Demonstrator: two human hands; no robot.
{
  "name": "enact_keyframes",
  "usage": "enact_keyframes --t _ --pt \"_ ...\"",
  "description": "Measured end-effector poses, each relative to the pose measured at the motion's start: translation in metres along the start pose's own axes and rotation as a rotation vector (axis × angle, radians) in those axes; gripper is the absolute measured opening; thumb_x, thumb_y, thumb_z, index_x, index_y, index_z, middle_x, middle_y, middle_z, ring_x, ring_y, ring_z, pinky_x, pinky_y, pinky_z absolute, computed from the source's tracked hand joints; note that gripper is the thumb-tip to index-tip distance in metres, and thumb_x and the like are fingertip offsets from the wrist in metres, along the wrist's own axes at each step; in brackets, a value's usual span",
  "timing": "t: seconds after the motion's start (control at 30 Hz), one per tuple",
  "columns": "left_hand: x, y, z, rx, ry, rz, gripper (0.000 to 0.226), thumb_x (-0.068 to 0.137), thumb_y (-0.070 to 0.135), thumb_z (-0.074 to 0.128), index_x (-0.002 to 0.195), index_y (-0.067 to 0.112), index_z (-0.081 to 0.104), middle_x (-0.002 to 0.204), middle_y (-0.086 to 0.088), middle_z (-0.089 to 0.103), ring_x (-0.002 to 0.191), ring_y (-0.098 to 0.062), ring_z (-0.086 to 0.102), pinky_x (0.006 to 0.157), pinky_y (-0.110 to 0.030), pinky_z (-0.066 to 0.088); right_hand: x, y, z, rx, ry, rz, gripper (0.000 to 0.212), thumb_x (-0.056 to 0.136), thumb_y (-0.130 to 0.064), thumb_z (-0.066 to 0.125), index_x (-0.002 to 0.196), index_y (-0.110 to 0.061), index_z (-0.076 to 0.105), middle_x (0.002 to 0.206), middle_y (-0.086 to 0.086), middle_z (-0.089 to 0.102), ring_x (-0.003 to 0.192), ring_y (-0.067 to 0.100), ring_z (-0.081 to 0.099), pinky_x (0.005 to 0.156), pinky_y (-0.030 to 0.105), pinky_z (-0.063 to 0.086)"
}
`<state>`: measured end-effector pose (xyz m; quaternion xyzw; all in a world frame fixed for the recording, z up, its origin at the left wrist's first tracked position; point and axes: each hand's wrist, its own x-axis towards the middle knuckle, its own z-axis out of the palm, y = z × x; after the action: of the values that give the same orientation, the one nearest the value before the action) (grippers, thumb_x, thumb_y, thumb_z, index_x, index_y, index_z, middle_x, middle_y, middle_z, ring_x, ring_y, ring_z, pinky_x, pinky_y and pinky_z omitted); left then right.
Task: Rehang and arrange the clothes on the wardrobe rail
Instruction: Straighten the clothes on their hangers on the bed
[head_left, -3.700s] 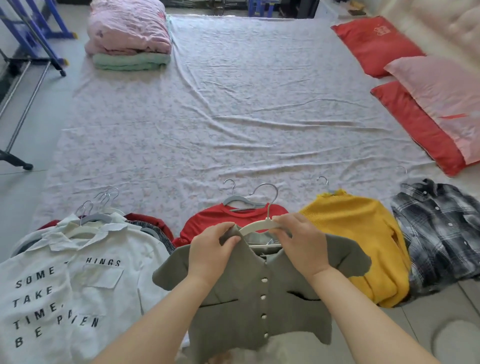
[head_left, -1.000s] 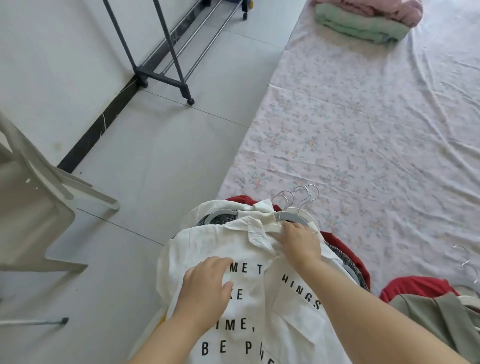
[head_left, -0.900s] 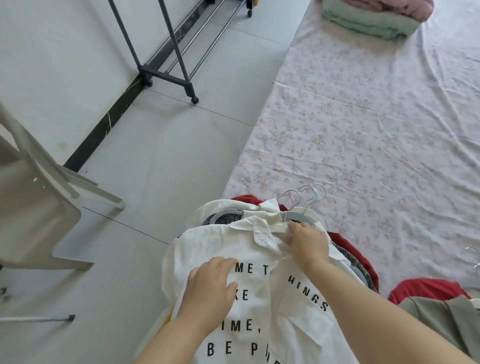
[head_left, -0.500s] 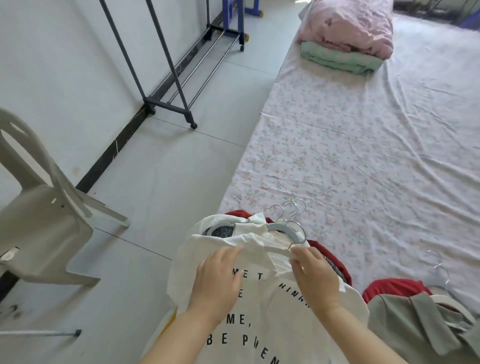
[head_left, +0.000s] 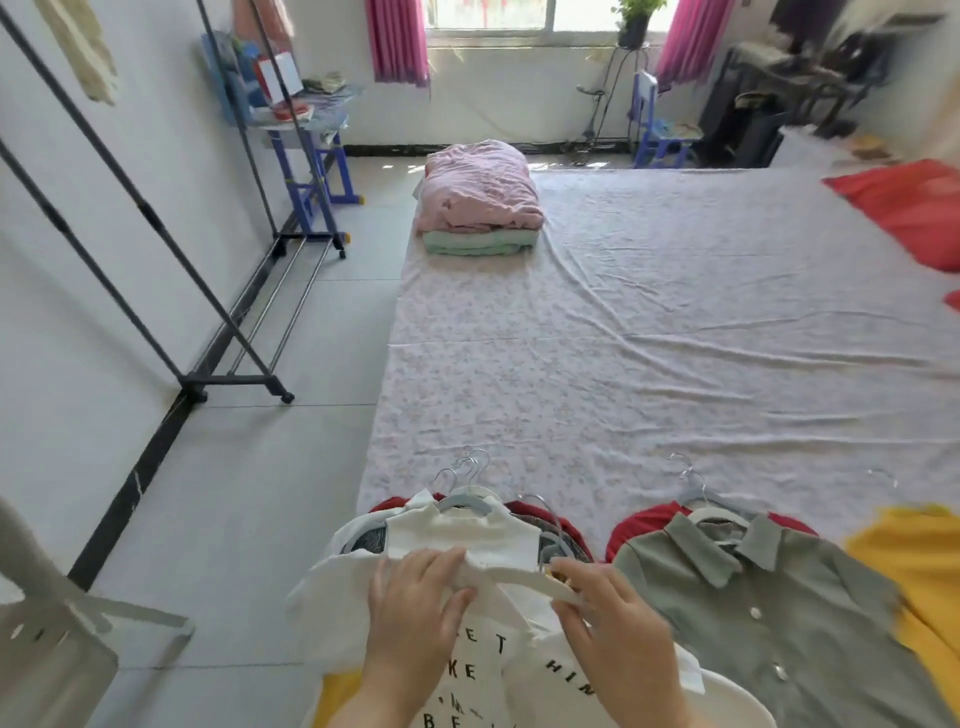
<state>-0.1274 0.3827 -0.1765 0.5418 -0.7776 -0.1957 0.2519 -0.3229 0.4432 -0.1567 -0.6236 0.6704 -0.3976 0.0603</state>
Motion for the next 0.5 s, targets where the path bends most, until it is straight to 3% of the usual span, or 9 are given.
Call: enact_keyframes --t 0.1,0.17,0.27,0.37,0.5 --pt "-0.016 0.028 0.001 -0.066 0.030 0.123 0.028 0.079 0.046 0.047 0.106 0.038 0.051 0.092 0.022 0.057 0.092 0.003 0.047 0.106 -0.028 0.017 -0.030 -0.008 -0.040 -0.088 0.096 0.007 0.027 0.072 -0.033 0.059 0.097 -0.042 0.055 0.100 -0.019 0.053 0.070 0.000 0.055 0.060 0.004 0.040" --pt "-0.030 0.048 0.002 -0.135 0.030 0.197 0.026 0.078 0.045 0.049 0.099 0.034 0.060 0.088 0.017 0.061 0.089 0.000 0.049 0.101 -0.023 0.024 -0.056 -0.012 -0.065 -0.161 0.157 0.042 0.024 0.074 -0.034 0.056 0.097 -0.041 0.055 0.098 -0.017 0.052 0.065 0.001 0.055 0.056 0.007 0.042" --pt "-0.056 0.082 0.006 -0.189 0.001 0.289 0.033 0.076 0.044 0.051 0.091 0.022 0.071 0.085 0.008 0.066 0.087 -0.006 0.049 0.079 -0.017 0.038 -0.102 -0.015 -0.101 -0.213 0.234 0.153 0.033 0.072 -0.024 0.065 0.099 -0.041 0.057 0.097 -0.017 0.052 0.062 0.000 0.055 0.055 0.008 0.042" --pt "-0.087 0.120 0.016 -0.213 -0.069 0.398 0.035 0.076 0.045 0.051 0.090 0.021 0.072 0.084 0.009 0.066 0.085 -0.007 0.048 0.073 -0.017 0.038 -0.150 -0.013 -0.141 -0.260 0.317 0.217 0.044 0.069 -0.015 0.069 0.102 -0.040 0.057 0.097 -0.017 0.053 0.066 0.000 0.057 0.056 0.011 0.045" --pt "-0.128 0.177 0.035 -0.266 -0.148 0.491 0.035 0.075 0.044 0.049 0.090 0.022 0.072 0.082 0.009 0.065 0.084 -0.008 0.046 0.066 -0.022 0.040 -0.203 -0.007 -0.198 -0.347 0.403 0.268 0.043 0.069 -0.013 0.070 0.102 -0.037 0.058 0.096 -0.016 0.052 0.074 0.001 0.055 0.062 0.005 0.043"
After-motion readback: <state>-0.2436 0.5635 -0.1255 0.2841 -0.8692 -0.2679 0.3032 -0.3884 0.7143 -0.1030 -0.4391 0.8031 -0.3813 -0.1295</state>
